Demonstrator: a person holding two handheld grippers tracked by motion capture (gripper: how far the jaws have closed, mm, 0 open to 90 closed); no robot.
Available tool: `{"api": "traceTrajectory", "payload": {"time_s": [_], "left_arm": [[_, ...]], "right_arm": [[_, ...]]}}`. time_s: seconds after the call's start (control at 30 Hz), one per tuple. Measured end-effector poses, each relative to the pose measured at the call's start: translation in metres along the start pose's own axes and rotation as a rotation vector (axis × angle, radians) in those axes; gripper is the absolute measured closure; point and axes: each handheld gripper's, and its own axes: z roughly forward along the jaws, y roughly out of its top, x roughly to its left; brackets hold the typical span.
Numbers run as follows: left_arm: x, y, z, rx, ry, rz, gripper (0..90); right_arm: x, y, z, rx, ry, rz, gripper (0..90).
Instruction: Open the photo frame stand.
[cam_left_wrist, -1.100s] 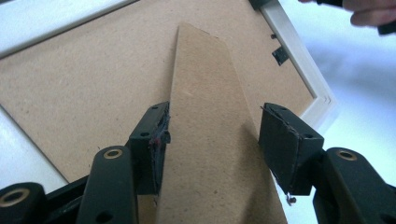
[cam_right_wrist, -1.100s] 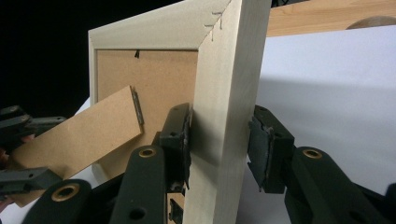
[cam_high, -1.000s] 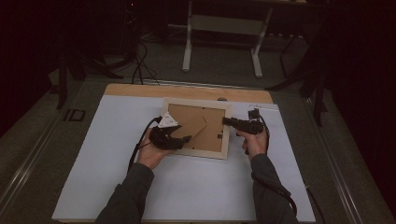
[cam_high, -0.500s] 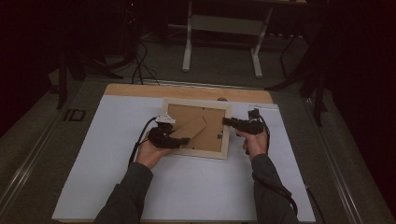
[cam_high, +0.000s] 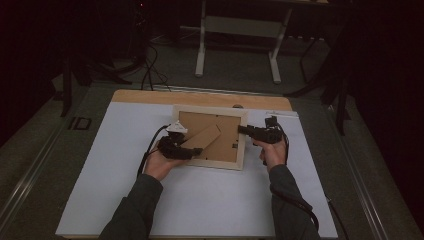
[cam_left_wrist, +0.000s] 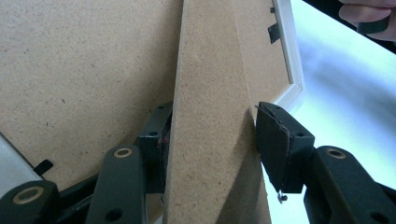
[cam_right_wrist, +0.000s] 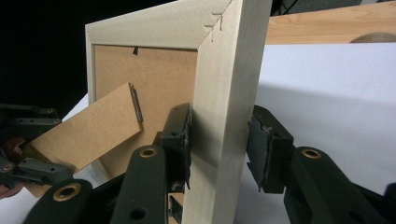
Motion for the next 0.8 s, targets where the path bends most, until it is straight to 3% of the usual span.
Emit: {"api": "traceTrajectory", "payload": {"time_s": [0.17, 0.4, 0.8], "left_arm": [[-0.0008, -0.0007, -0.0017, -0.008, 0.012, 0.026, 49.1], [-0.0025, -0.0022, -0.0022, 0.02, 0.036, 0.061, 50.4], [-0.0069, -0.0015, -0.0004, 0.029, 0.045, 0.089, 57.1]], "right_arm": [[0.0023, 0.0009, -0.0006, -0.006, -0.001, -0.005, 62.1], [0.0032, 0.0006, -0.0012, -0.009, -0.004, -0.013, 62.2], [0.0088, 0.0045, -0.0049, -0.015, -0.022, -0.057, 62.6]]}}
